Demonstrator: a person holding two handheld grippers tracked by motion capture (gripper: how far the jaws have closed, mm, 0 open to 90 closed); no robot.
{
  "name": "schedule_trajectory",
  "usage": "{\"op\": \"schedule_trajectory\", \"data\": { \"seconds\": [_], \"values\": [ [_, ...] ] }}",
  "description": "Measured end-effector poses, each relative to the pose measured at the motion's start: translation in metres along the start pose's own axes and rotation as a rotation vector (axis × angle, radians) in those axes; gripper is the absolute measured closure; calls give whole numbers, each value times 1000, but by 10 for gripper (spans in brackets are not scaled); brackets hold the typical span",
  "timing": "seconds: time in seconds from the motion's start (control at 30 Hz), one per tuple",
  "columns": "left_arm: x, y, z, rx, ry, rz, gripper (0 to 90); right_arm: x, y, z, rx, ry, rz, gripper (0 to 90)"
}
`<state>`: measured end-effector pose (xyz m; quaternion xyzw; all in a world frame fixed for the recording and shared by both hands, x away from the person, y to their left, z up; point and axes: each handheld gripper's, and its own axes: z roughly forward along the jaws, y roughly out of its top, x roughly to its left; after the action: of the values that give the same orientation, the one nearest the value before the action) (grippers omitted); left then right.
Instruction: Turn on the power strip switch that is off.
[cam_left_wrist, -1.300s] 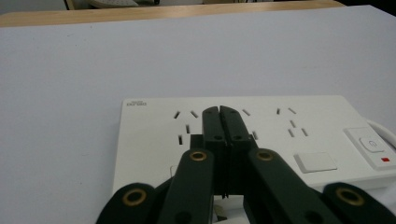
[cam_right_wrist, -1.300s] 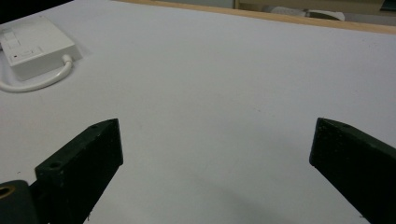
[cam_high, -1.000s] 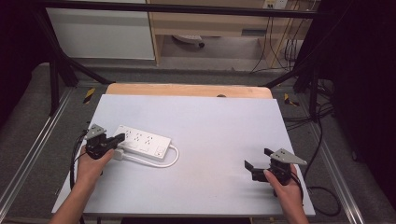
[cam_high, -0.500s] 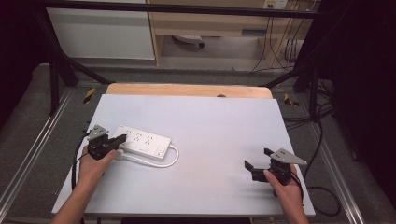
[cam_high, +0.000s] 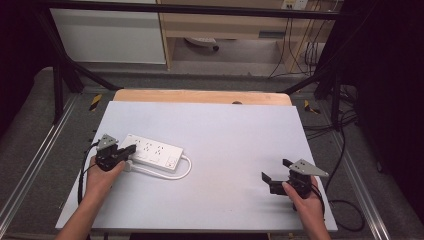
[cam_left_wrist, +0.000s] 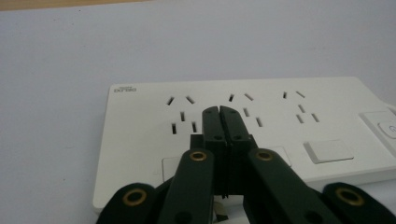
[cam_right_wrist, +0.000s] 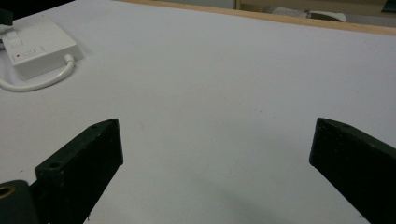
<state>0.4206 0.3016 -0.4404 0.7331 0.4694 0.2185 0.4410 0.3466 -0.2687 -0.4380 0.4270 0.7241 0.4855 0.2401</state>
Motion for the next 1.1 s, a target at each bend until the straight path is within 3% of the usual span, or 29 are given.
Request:
{"op": "schedule_trajectory", "data": {
  "seconds": [0.23,1.1],
  "values": [
    [1,-3,-1,15,11,20,900,0,0,0,-2,0,1,32],
    [1,-5,-2,14,6,0,900,1,0,1,6,3,-5,32]
  ]
}}
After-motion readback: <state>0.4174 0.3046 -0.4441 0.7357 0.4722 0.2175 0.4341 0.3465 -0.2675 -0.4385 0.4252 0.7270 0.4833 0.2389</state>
